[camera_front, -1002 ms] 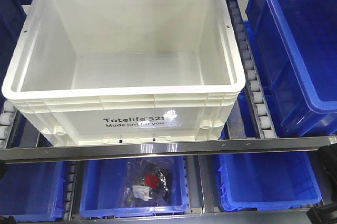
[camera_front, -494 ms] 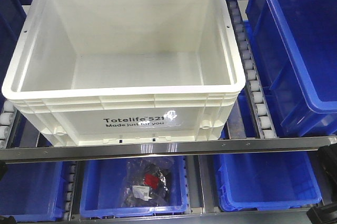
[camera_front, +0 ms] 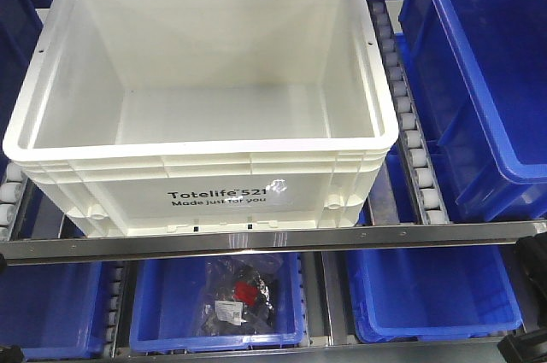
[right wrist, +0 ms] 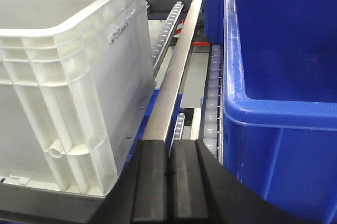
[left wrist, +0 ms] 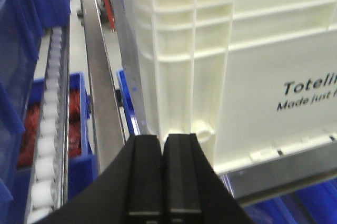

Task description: Place moving items into box and shelve

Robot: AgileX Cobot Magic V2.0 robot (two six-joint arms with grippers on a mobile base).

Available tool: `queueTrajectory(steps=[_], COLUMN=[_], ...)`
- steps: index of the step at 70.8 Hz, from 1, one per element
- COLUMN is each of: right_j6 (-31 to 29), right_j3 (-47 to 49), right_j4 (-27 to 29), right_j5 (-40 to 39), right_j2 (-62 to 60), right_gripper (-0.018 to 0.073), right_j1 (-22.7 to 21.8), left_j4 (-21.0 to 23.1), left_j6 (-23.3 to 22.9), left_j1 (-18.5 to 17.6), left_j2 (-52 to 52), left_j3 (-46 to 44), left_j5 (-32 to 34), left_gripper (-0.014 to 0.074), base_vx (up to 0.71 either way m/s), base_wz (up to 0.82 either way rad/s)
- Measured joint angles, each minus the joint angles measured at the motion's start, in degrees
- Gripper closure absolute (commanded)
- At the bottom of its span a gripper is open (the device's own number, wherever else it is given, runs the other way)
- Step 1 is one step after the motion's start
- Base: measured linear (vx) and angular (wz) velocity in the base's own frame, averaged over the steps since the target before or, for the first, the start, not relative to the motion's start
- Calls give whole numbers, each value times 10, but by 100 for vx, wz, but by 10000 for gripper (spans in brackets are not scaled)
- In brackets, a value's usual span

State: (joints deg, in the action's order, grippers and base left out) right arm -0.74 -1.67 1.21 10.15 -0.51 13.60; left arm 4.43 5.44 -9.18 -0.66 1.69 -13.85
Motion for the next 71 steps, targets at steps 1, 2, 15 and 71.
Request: queueTrajectory(steps=[1,2,15,71], right_j6=[0,0,-2,-20], right_j3=[0,0,0,-1], right_j4=[0,0,0,0], right_j5=[0,0,-2,-68], right_j2=[0,0,0,0], right_gripper=[575,575,575,575], right_j1=[0,0,0,0], left_j4=[0,0,0,0], left_j6=[0,1,3,4], left_j1=[0,0,0,0], left_j2=[0,0,0,0], left_j3=[0,0,0,0], left_j5=[3,7,14,21], left_gripper=[622,622,622,622], base_vx=[0,0,0,0], base_wz=[0,0,0,0])
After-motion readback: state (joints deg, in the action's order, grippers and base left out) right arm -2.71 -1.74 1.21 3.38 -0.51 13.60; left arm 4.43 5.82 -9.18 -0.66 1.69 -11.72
